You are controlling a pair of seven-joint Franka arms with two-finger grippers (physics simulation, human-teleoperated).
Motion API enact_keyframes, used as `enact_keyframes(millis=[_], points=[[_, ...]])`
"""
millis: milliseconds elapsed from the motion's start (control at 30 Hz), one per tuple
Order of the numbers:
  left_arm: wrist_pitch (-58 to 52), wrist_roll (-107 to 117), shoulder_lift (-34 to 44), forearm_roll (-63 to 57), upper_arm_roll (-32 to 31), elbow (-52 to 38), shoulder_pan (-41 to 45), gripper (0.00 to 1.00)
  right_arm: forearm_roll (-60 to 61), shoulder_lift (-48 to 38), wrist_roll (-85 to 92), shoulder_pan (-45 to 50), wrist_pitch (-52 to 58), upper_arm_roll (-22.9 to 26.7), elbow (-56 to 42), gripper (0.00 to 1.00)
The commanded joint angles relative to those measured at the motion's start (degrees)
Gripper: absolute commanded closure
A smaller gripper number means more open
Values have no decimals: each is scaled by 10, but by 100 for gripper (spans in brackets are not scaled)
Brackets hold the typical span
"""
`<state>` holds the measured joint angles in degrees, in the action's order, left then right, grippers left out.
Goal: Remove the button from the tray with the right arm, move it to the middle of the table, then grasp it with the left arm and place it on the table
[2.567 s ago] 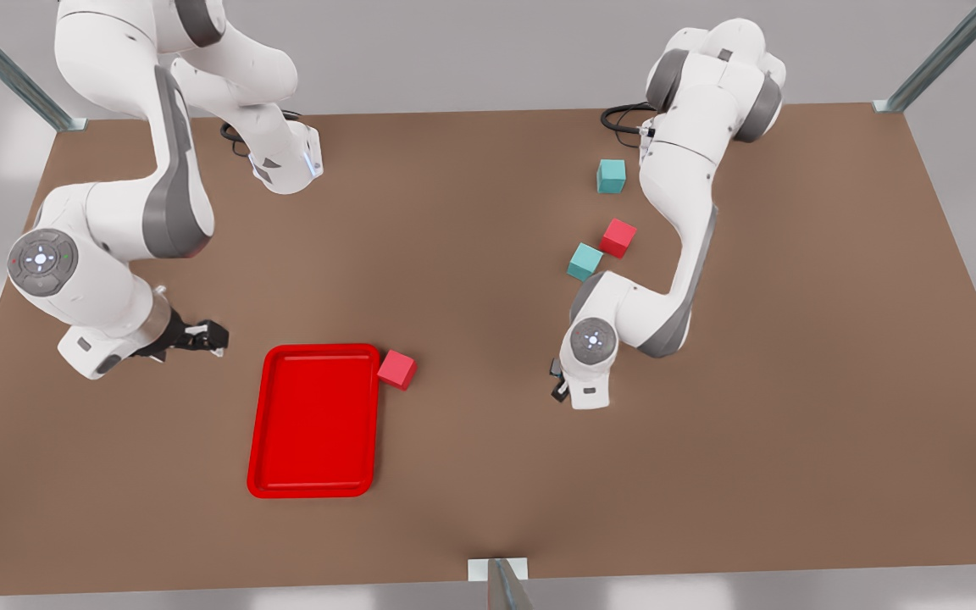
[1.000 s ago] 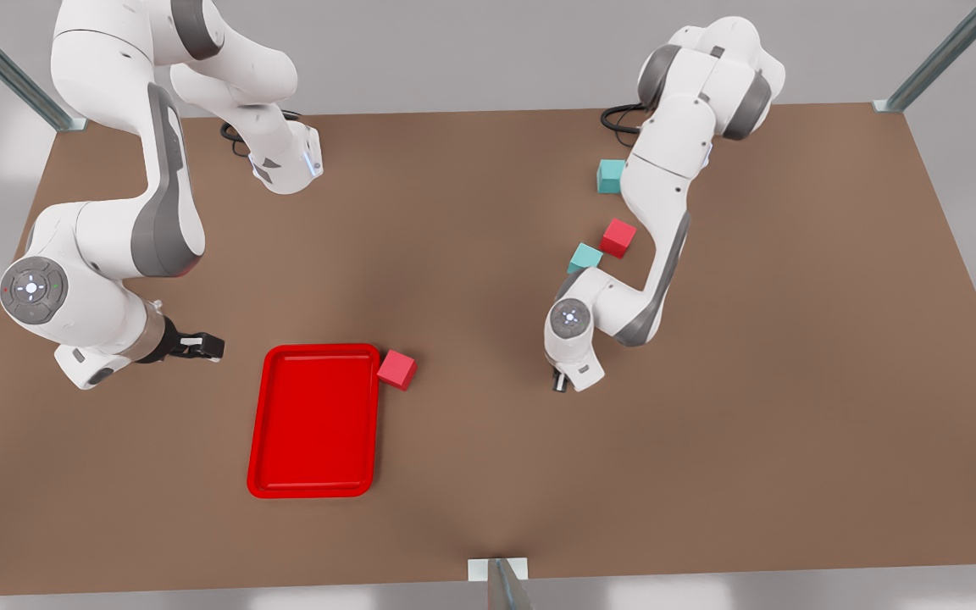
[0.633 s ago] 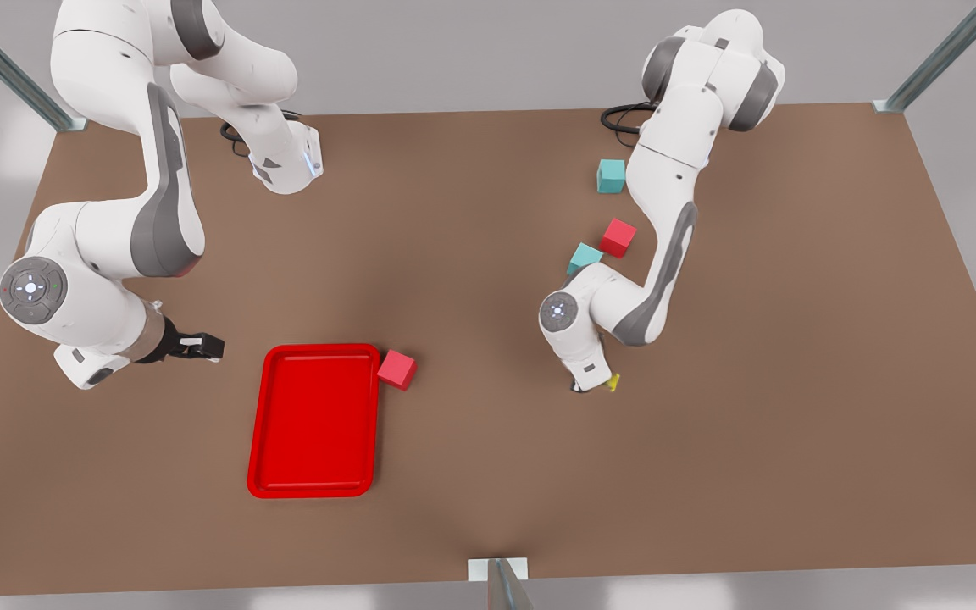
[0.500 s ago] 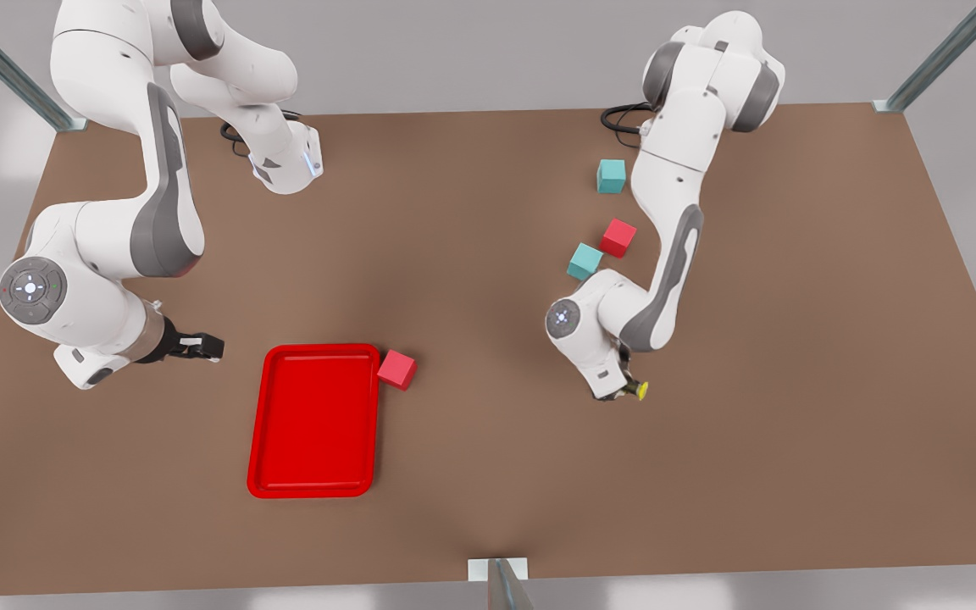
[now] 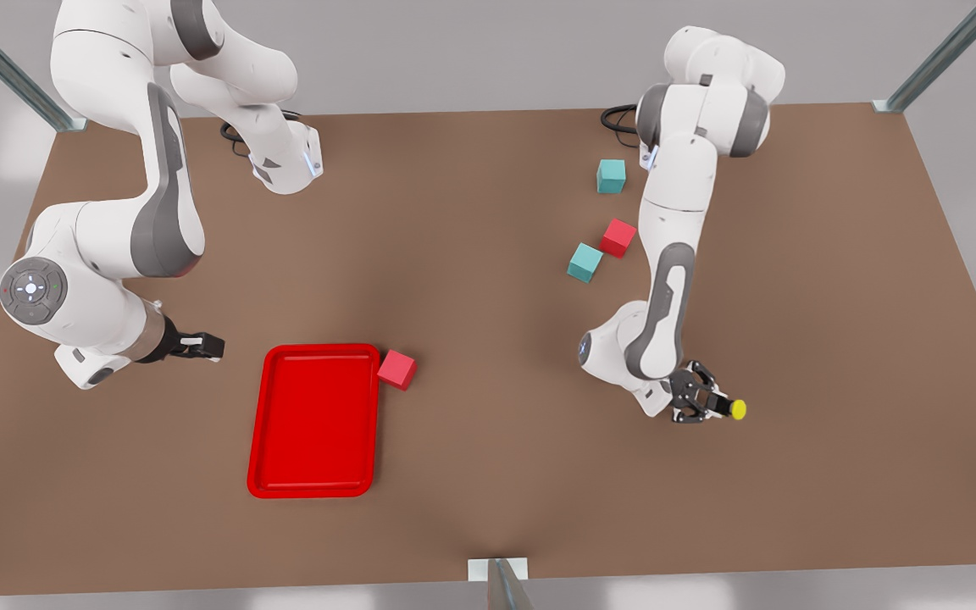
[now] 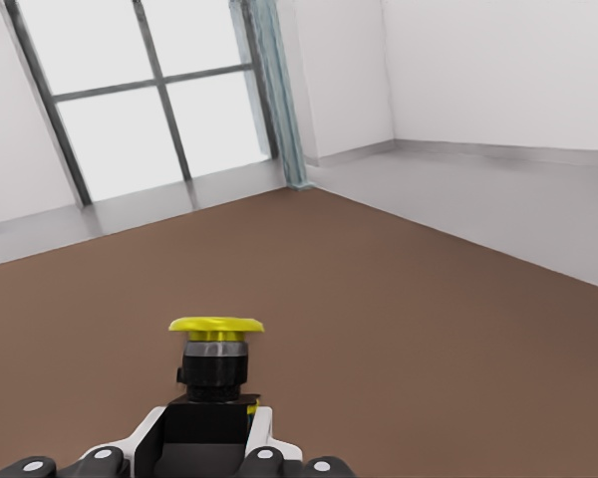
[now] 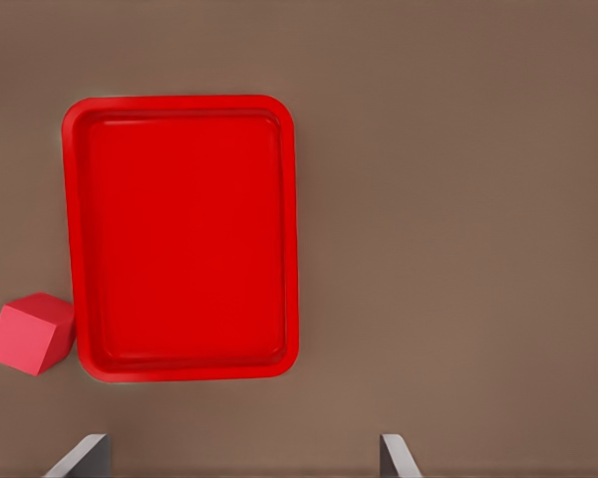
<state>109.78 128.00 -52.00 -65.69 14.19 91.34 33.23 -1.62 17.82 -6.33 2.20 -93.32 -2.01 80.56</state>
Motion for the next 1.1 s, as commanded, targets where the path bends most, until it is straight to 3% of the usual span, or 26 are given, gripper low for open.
enact_keyframes(millis=[0, 800, 833, 867, 900, 1067], points=[[-19, 248, -14, -26, 1, -2, 0, 60, 0, -1, 0, 0, 1, 0, 0, 0], [-29, 274, -51, -20, -7, -2, 23, 58, 0, -1, 0, 0, 1, 1, 0, 0], [-31, 270, -51, -20, -7, -2, 23, 51, 0, -1, 0, 0, 1, 0, 0, 0], [-33, 263, -51, -20, -7, -2, 23, 22, 0, -1, 0, 0, 1, 1, 0, 0], [-36, 262, -51, -20, -7, -2, 29, 0, 0, -1, -1, 1, 0, 0, 0, 0], [-57, 258, -47, -7, -10, 3, 49, 0, 0, -1, 0, 0, 1, 0, 0, 0]])
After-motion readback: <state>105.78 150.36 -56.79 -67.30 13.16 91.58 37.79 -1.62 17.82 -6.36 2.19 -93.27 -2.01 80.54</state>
